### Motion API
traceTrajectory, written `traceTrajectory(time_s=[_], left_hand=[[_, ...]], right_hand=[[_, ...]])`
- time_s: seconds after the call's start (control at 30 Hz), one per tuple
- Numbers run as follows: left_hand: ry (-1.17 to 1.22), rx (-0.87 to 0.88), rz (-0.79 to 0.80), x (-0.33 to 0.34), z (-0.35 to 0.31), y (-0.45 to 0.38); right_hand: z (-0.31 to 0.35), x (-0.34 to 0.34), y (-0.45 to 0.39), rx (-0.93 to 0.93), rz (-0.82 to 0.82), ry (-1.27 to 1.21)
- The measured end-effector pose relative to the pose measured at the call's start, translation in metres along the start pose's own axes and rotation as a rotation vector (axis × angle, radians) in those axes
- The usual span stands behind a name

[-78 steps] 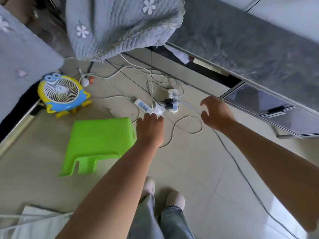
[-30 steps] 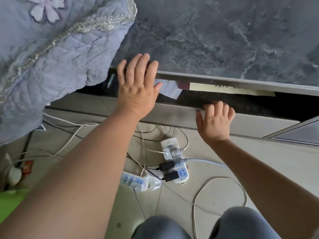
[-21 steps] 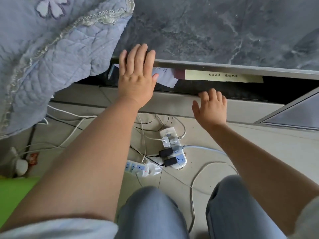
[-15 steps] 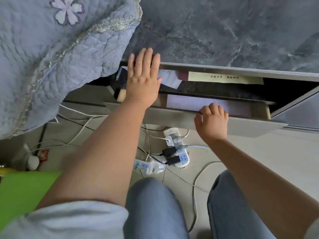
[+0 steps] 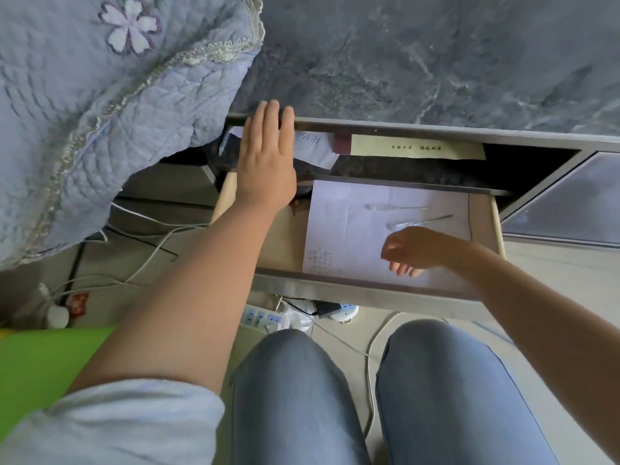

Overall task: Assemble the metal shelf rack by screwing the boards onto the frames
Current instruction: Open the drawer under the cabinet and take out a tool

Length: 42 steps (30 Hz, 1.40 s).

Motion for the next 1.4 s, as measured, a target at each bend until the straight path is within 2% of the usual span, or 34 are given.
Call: traceTrajectory(time_s=[0.07,0.13,0.23,0.4,0.53,0.7,0.9,1.1,1.2,1.3,1.4], left_hand=[[0.024,0.006,0.045,-0.002,0.002,0.0],[0.039,-0.019,0.136,-0.005,-0.002,-0.001],[-0.006,-0.054,0.248,-0.011,-0.011,-0.002],[-0.059,-0.071,0.416,-0.02,-0.016,-0.008],[-0.066,-0.056,0.491,-0.02,-0.012,-0.009],[-0.014,-0.051,0.545,-0.025,-0.007,-0.011],[0.045,-0.063,0.51,-0.026,-0.007,-0.01],[0.147,-0.045,0.464,-0.03,-0.004,-0.008],[0.166,-0.024,0.474,-0.031,-0.002,-0.007],[0.201,-0.008,0.483,-0.035,0.0,-0.007],[0.263,0.012,0.513,-0.041,0.01,-0.008]], right_hand=[[-0.017,0.0,-0.019,-0.028,-0.257,0.187],[-0.035,0.001,-0.036,0.027,-0.402,0.344],[-0.046,0.004,-0.055,0.07,-0.475,0.538],[-0.024,0.003,-0.079,-0.071,-0.55,0.537],[-0.006,0.006,-0.091,-0.116,-0.526,0.477],[-0.003,0.009,-0.091,-0.187,-0.483,0.552],[-0.003,0.015,-0.058,-0.308,-0.423,0.506],[0.006,0.008,-0.006,-0.415,-0.349,0.733],[0.016,0.011,0.019,-0.462,-0.292,0.75],[0.032,0.02,0.03,-0.523,-0.305,0.718],[0.047,0.026,0.032,-0.493,-0.195,0.751]])
Point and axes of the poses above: each hand's wrist, its own y-axis away from the middle knuckle, its own x-axis out of the palm, z = x × y, the point moved 1 cm from there along -y, towards the middle knuckle, and after that the axes turned 15 degrees about x, right-handed, at the moved point
